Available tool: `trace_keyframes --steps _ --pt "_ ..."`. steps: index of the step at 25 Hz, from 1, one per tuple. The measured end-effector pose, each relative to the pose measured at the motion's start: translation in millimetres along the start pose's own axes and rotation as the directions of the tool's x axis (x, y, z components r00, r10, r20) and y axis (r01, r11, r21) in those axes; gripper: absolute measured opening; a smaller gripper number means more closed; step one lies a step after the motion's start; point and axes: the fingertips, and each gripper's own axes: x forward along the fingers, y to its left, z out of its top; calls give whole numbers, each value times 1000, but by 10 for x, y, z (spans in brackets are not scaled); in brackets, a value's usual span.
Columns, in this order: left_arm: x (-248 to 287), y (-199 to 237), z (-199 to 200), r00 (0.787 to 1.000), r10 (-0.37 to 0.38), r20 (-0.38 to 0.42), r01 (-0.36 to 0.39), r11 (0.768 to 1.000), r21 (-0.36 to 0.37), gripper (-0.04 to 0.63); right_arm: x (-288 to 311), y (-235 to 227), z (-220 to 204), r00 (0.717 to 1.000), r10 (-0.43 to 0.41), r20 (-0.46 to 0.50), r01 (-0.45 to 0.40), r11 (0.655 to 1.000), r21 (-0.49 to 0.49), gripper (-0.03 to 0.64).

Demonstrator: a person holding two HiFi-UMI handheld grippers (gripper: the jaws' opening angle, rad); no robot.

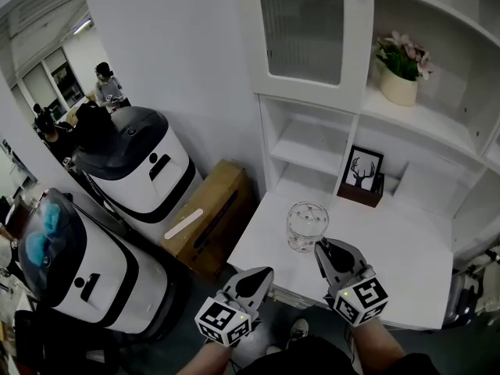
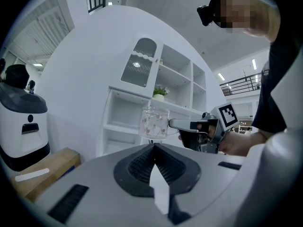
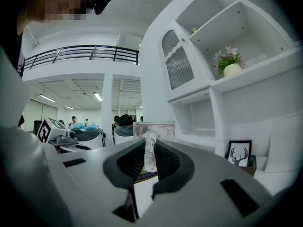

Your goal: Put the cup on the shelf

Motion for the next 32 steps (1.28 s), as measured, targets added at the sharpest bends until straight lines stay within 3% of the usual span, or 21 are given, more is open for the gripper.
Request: trace_keyframes --steps 19,32 --pt "632 180 217 996 90 29 -90 996 28 5 416 -677 144 997 78 30 -77 997 -13 29" --pt "1076 164 174 998 60 -33 -59 998 34 5 511 -962 136 996 82 43 -81 997 -6 29"
